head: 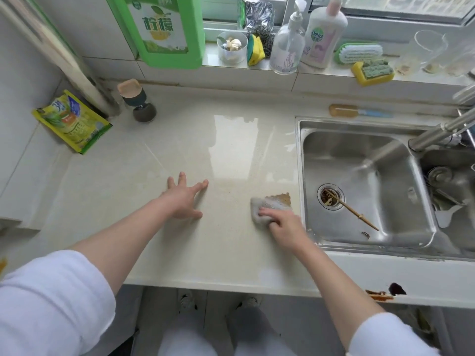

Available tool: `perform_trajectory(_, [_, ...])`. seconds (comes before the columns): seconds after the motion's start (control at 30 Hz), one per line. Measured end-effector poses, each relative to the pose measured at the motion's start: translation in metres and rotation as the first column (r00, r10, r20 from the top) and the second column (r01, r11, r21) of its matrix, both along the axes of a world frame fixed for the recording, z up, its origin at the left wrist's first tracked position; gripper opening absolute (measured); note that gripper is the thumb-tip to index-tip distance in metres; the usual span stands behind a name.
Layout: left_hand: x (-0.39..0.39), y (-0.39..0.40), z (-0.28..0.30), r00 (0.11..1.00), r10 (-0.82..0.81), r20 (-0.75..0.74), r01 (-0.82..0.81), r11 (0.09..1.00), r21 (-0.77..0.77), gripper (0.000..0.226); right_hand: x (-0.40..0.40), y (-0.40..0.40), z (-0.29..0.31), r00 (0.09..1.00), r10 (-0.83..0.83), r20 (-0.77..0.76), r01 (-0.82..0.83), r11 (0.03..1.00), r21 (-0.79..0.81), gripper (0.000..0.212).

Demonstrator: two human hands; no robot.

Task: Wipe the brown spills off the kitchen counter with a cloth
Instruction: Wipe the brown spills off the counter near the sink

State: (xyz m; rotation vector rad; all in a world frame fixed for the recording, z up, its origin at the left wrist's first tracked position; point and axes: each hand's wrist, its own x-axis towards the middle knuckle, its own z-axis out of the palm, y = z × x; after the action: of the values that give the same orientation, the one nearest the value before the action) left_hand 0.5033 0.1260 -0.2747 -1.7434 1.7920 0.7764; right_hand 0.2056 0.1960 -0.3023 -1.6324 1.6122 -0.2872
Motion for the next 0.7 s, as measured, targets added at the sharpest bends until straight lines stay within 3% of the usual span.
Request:
perform_trajectory(0.07, [0.000,0.000,0.001,1.000,-0.006,0.013,0.006,1.000,0.017,0.098,0.044,0.024,-0.008,0.979,0.181,0.096,-0.184,0.982,0.027,0.052])
perform_trajectory(0.13, [0.000,-0.003,0.004,0.999,-0.027,0.021,0.026,0.998,0.058,0.091,0.068,0.062,0.003,0.887,0.436,0.154,-0.454,0.884,0.115,0.048])
perform_trajectory(0.2, [0.002,-0.007,0.009,1.000,-0.029,0.007,0.028,0.992,0.123,0.085,0.054,0.072,0.008,0.835,0.525,0.164,-0.547,0.821,0.161,0.041])
perform_trajectory(0.27, [0.005,-0.011,0.016,1.000,-0.027,-0.005,0.027,0.989,0.147,0.087,0.036,0.039,0.008,0.916,0.388,0.098,-0.398,0.908,0.132,0.036])
perform_trajectory(0.33, [0.001,-0.010,0.021,0.998,-0.066,0.009,0.064,0.986,0.153,0.087,0.020,-0.011,-0.003,1.000,-0.001,0.015,0.001,0.999,0.048,0.033])
perform_trajectory(0.4, [-0.003,-0.010,0.023,0.995,-0.093,0.028,0.087,0.983,0.161,0.086,0.036,-0.043,-0.012,0.962,-0.263,-0.065,0.255,0.961,-0.110,0.038])
perform_trajectory(0.43, [-0.004,-0.011,0.023,0.995,-0.099,0.031,0.092,0.982,0.167,0.086,0.055,-0.047,-0.017,0.962,-0.263,-0.072,0.250,0.956,-0.157,0.045])
perform_trajectory(0.53, [0.003,-0.024,0.026,0.995,-0.100,0.010,0.095,0.972,0.216,0.081,0.124,-0.012,-0.022,0.999,0.039,0.015,-0.038,0.995,-0.095,0.050])
perform_trajectory(0.63, [0.007,-0.030,0.029,0.992,-0.128,0.021,0.120,0.967,0.226,0.072,0.140,0.064,-0.014,0.902,0.423,0.088,-0.424,0.906,-0.008,0.037])
perform_trajectory(0.7, [0.005,-0.029,0.038,0.988,-0.154,0.017,0.146,0.963,0.227,0.074,0.104,0.072,-0.015,0.929,0.348,0.122,-0.354,0.935,0.029,0.038])
